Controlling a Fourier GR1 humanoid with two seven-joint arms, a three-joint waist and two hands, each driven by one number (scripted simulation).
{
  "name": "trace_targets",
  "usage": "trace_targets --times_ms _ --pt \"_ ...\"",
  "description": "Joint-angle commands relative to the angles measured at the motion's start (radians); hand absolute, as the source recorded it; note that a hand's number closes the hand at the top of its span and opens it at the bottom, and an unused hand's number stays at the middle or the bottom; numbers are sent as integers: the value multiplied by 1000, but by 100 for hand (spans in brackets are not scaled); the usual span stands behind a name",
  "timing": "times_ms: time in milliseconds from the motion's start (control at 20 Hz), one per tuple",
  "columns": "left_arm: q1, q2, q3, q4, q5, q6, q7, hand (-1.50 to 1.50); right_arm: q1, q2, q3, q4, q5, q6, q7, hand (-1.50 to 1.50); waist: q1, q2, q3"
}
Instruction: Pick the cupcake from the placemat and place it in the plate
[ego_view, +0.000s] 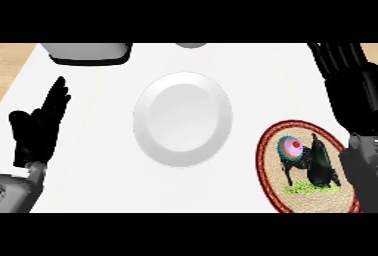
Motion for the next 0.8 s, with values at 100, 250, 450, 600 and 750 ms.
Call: trace_targets --times_ms 100,250,450,600,750 --pt "33 -57 17 20 21 -60 -36 0 134 -92 -133 141 -123 255 -114 150 1 -2 13" --pt "22 -55 41 51 64 -111 -46 0 190 -145 -191 325 -199 465 -226 150 3 6 14" --pt "64 -93 16 27 88 -107 -38 0 276 -110 -244 360 107 96 -395 -150 -14 9 18" --pt "48 -88 42 86 98 -156 -63 0 377 -53 -215 485 106 245 -661 -150 -2 3 15" --pt "32 -106 22 67 69 -134 -26 0 409 -88 -132 584 253 307 -815 -150 7 0 14"
